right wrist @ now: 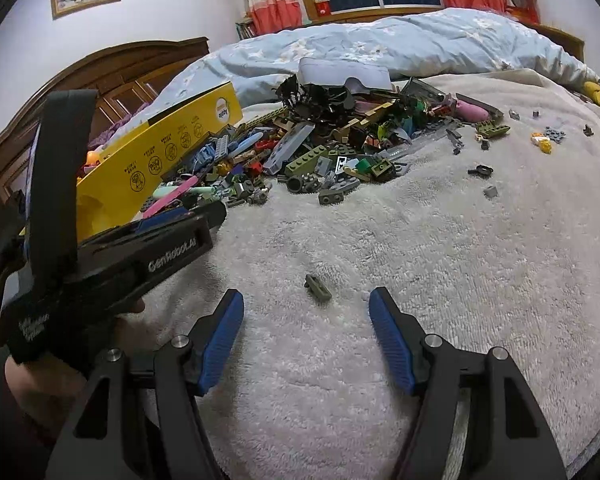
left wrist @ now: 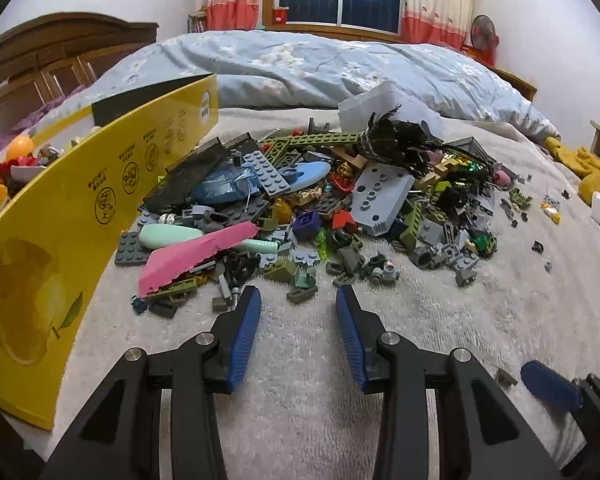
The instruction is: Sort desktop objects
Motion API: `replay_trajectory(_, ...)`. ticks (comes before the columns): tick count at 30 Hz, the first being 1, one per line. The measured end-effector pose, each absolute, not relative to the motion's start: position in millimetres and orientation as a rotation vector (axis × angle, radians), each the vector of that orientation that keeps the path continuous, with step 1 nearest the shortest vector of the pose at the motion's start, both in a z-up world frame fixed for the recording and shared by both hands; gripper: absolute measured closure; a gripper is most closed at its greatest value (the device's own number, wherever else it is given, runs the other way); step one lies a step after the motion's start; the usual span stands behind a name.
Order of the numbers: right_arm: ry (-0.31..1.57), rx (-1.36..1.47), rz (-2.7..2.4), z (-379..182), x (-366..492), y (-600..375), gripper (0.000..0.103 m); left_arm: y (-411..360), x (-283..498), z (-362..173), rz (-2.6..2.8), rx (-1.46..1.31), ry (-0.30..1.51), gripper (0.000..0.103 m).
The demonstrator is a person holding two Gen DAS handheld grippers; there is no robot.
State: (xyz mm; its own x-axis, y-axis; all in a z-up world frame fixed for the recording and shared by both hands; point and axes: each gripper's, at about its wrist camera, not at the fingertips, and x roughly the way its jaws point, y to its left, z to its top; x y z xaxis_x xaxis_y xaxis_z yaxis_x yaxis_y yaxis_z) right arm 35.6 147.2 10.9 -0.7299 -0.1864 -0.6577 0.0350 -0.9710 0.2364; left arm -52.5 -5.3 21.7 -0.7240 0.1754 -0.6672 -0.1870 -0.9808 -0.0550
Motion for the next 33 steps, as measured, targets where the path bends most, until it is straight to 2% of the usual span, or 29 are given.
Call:
replay_trajectory(6,-0.268,1.104,-2.800,10.3,36.7,143.7,0.037,-11.6,-58.2,21.2,2.738,-1.083,-0.066,0.063)
replay_trajectory(15,-0.237,1.076,-2.812,8.5,41.2,142.7,0.037,0.0,-61.2,16.6,2.726,-1.104,0.015,0.063)
replay_trajectory(17,-0.219,1.061,-2.825,7.6,42.8,141.8,0.040,0.3,-62.1,14.8,2.722,-1.116,0.021,0.063)
replay_trajectory(18,-0.191,1.047,-2.849,7.1,45.5,141.1,0.049,-1.5,-61.9,15.0,2.718,-1.114,0.005,0.066)
replay_trajectory(19,-0.171,1.043,-2.891,6.1,48.3,141.8,0.065,-3.4,-61.6,14.6,2.715,-1.114,-0.008,0.070)
replay_trajectory(20,-0.164,1.040,-2.922,5.1,50.5,143.5,0.072,-4.8,-60.8,14.3,2.716,-1.112,-0.010,0.072)
replay_trajectory(22,-0.181,1.027,-2.937,5.0,54.0,146.6,0.082,-7.3,-58.9,14.3,2.713,-1.102,-0.013,0.084)
replay_trajectory(27,-0.144,0.997,-2.945,5.5,61.1,147.8,0.093,-10.6,-53.0,16.3,2.721,-1.071,-0.016,0.087)
replay_trajectory(33,-0.094,0.964,-2.955,5.1,64.6,143.9,0.094,-8.8,-32.9,23.7,2.707,-1.004,0.041,0.087)
